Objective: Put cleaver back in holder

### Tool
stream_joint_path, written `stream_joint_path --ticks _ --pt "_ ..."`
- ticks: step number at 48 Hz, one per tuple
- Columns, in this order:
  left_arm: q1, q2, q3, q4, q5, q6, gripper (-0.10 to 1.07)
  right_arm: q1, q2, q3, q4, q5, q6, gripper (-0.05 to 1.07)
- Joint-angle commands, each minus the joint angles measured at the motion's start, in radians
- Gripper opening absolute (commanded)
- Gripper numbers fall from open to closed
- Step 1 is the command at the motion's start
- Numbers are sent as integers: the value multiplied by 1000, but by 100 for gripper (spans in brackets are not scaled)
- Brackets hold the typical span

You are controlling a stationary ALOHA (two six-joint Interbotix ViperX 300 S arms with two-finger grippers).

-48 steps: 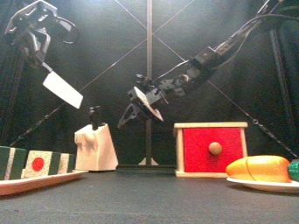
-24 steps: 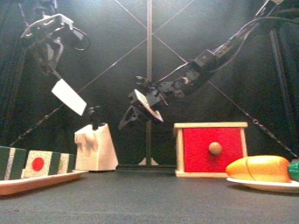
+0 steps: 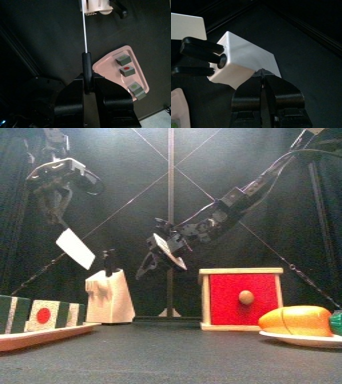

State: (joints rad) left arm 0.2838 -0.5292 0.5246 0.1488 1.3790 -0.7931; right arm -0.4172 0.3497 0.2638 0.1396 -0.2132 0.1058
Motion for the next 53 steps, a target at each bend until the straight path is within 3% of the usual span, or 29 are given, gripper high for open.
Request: stream_joint_path --ticks 1,17,53 --pt "3 9 -12 0 -17 9 24 -5 -20 -32 2 -3 2 22" --pt "20 54 -20 -17 -23 51 24 -3 -17 -40 -3 8 2 22" --pt "35 61 -72 -18 -23 78 24 -2 -15 -41 -5 11 0 22"
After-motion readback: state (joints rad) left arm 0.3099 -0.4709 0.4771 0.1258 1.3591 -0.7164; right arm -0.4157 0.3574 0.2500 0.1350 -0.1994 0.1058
